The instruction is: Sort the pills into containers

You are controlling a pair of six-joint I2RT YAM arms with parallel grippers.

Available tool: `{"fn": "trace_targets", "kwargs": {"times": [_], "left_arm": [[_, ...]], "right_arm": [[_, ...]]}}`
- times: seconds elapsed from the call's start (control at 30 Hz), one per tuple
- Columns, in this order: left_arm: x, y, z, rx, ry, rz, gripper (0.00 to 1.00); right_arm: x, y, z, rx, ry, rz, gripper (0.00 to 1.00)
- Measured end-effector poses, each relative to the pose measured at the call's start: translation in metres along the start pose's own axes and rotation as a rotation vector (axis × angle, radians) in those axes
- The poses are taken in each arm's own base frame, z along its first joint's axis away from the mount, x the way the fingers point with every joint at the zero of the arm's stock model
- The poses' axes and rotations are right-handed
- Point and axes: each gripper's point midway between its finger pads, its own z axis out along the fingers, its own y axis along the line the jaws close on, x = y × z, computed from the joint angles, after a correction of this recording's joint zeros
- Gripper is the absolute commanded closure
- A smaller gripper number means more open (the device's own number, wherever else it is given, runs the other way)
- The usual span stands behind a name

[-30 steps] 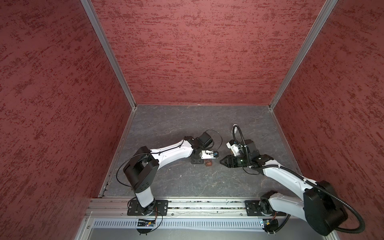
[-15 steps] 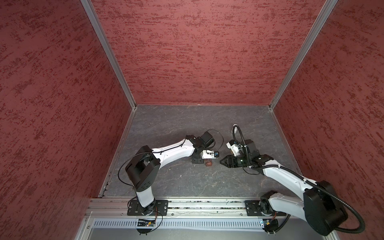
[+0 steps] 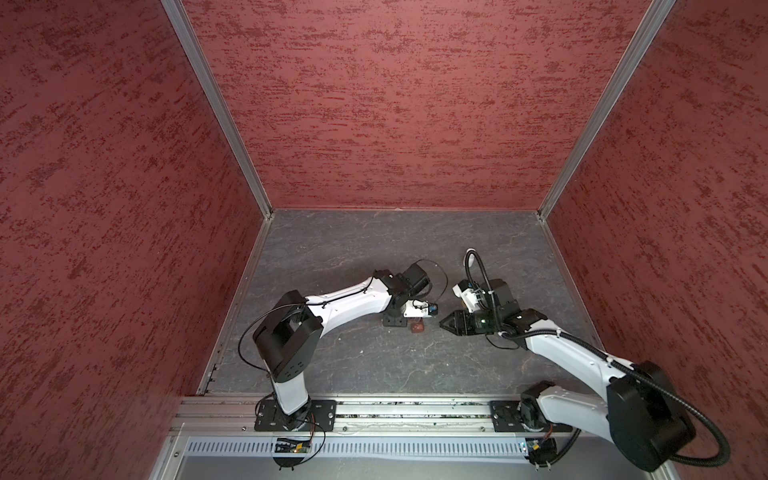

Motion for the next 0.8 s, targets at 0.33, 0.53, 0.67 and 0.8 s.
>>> {"fn": "trace_targets", "kwargs": {"times": [0.33, 0.53, 0.67, 0.8], "left_arm": [[-0.0008, 0.0017, -0.002, -0.009, 0.014, 0.015, 1.0], [0.0, 0.0021, -0.0022, -0.01, 0.036, 0.025, 1.0], [0.0017, 0.0018, -0.0018, -0.011, 0.046, 0.028, 1.0], [0.0027, 0.0018, -0.0019, -0.013, 0.052, 0.029, 1.0]], "right_arm": [[0.0, 0.0001, 0.0, 0.0, 0.0, 0.0, 0.5], [0.0002, 0.0002, 0.0001, -0.001, 0.001, 0.0, 0.5], [0.0001, 0.0002, 0.0001, 0.0, 0.0, -0.001, 0.5], [0.0001, 0.0002, 0.0001, 0.0, 0.001, 0.0, 0.5]]}}
